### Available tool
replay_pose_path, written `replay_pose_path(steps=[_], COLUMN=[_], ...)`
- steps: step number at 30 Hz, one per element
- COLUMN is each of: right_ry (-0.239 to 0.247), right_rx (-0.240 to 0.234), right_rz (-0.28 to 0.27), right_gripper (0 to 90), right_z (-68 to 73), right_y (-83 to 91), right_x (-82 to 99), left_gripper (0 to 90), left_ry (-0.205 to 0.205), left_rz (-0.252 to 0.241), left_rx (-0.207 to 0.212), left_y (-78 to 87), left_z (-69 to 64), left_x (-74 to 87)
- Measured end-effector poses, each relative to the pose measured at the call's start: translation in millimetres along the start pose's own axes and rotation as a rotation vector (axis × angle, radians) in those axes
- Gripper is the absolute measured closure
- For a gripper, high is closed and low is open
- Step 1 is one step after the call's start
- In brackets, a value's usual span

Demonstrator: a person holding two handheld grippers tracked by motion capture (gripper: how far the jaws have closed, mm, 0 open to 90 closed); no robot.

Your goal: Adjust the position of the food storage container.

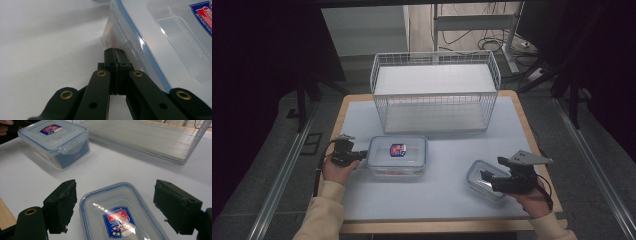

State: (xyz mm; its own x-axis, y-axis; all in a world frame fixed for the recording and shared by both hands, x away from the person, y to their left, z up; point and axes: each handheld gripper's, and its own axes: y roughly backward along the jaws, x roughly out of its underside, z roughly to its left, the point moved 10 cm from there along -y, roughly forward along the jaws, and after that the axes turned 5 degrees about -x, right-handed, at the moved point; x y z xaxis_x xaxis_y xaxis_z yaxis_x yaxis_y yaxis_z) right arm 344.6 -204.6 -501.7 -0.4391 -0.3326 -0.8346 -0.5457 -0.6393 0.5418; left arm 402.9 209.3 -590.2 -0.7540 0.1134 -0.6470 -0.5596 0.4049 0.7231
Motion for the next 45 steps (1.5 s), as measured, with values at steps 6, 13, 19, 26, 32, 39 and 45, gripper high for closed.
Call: replay_pose_path(steps=[6,13,19,26,32,39,45], right_ry=[-0.009,-0.031,-0.022,-0.022,-0.026,-0.048,-0.076], right_rx=[-0.010,-0.024,-0.020,-0.022,-0.029,-0.035,-0.082], right_rz=[0.000,-0.009,0.006,0.000,-0.004,-0.024,-0.015], right_gripper=[18.2,18.0,18.0,17.8,16.8,15.7,14.8], right_z=[1.6,2.8,3.4,4.1,6.5,3.3,9.4], right_y=[-3.2,-8.6,-12.0,-10.0,-8.7,-15.4,-28.7], right_x=[-1.8,-6.8,-4.6,-5.8,-7.5,-19.1,-29.9], left_gripper=[90.0,90.0,90.0,90.0,90.0,75.3,31.3], left_ry=[-0.024,-0.028,-0.043,-0.069,-0.054,-0.091,-0.066], left_rz=[0.007,0.013,0.019,0.021,-0.040,-0.099,-0.132], left_rx=[0.045,0.068,0.098,0.107,0.122,0.131,0.098], left_y=[-7.6,-17.7,-26.3,-32.6,-16.7,10.4,32.0], left_z=[-27.5,-48.0,-70.4,-84.8,-81.3,-83.9,-89.6], left_x=[-2.1,-7.0,-10.2,-13.1,-19.9,-21.8,-28.5])
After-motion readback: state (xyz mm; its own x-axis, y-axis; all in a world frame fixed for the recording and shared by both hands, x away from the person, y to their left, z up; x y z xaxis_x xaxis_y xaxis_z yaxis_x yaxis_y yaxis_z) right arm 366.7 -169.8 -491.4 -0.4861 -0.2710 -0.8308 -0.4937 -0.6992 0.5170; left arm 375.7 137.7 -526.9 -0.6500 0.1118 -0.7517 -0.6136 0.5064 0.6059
